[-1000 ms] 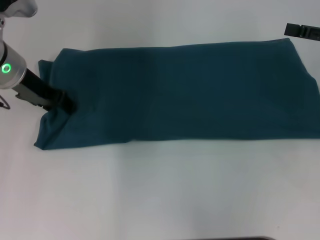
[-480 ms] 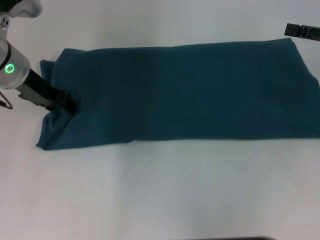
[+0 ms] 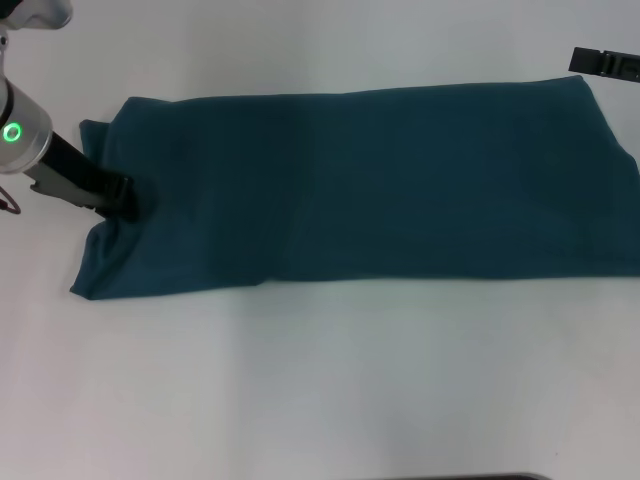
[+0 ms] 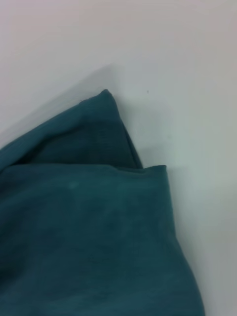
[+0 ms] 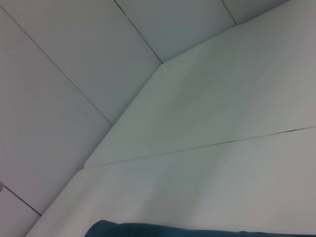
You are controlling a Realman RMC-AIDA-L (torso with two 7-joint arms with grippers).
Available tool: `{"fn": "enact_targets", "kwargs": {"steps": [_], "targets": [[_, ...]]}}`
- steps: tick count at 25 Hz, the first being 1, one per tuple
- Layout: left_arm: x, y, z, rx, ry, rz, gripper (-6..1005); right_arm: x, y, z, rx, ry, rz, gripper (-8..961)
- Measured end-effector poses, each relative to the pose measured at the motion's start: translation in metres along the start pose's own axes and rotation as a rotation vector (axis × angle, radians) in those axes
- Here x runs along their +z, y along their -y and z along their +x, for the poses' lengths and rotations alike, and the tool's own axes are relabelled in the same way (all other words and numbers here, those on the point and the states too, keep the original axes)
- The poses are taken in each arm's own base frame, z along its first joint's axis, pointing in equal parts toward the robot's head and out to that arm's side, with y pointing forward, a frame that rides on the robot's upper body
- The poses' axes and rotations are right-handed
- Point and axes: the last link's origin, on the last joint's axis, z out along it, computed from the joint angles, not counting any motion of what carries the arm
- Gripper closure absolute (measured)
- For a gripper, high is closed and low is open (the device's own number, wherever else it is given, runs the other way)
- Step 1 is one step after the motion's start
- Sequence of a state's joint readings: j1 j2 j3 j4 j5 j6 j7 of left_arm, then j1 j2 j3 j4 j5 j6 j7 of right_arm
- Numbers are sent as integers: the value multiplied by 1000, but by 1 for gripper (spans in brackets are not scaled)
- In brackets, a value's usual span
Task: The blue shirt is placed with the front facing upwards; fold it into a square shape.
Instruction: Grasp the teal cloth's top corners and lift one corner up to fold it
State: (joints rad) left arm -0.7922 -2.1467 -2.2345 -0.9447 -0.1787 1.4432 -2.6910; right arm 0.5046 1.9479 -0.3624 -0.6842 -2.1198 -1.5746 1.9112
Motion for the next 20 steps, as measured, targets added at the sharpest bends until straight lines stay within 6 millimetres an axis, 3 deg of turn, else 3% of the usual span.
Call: {"fn": "enact_targets", "kwargs": {"steps": [7,18,20], "targets": [[1,1,-1,-2,3,4,889,0,0,0,0,1,-2,225],[-1,5,0,-6,-8,18,941,-1,-1,-1,0,12,-8,226],[-2,7,0,-8,-6,21,941,-1,-1,-1,0,12,-8,261]]}}
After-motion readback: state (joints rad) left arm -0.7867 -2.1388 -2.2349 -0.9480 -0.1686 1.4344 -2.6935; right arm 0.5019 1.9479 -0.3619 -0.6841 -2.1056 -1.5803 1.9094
